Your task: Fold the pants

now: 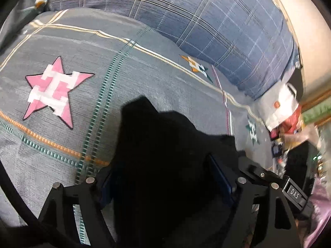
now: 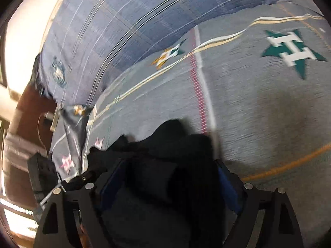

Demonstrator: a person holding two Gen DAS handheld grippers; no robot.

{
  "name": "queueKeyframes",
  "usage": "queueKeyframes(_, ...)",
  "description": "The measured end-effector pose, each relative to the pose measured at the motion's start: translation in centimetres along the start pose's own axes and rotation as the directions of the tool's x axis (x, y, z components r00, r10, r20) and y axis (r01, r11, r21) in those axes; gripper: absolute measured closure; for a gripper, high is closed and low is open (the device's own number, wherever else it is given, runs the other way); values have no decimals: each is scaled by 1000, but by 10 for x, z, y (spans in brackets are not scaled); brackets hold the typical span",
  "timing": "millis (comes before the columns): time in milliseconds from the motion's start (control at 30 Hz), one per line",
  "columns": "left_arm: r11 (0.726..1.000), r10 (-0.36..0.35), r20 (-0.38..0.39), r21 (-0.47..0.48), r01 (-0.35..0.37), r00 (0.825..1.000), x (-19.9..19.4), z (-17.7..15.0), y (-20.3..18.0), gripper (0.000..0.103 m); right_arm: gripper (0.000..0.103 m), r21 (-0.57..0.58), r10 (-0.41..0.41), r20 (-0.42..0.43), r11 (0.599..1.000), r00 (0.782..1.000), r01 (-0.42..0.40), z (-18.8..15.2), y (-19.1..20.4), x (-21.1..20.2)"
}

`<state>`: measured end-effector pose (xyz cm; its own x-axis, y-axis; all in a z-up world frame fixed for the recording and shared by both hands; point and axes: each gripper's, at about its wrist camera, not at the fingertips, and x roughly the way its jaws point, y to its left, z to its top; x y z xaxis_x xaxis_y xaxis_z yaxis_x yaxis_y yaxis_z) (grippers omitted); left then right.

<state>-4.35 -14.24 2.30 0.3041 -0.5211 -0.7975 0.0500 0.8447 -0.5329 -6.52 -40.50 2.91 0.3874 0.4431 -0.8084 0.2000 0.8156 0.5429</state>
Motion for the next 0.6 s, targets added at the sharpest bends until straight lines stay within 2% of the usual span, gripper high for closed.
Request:
queueKeyframes(67,999,39,20,35,-40,999,1,-3,-6,22,21,-55,-47,8,997,999,47,-2,10,2)
queueKeyframes(233,998,37,53,41,-40,998,-4,-7,-8,29,31,-86,-83,33,993,996,85,-5,15,-1)
queueKeyframes(333,997,37,105,65,-44,994,-18,-12,-13,48,41,-109,-84,53,990,995,89,-8,19,-4)
queueKeyframes(367,995,38,134,86,-50,990,-25,-15,-18,54,46,-115,-78,59,990,995,84,-9,20,-6)
queueKeyframes(467,991,23,184,128,-47,983,-38,-20,-27,57,54,-110,-18,74,994,997,26,-8,19,-17)
queueKeyframes(600,988,8,196,149,-38,981,-47,-15,-36,59,57,-93,38,122,995,992,-27,-8,15,-28)
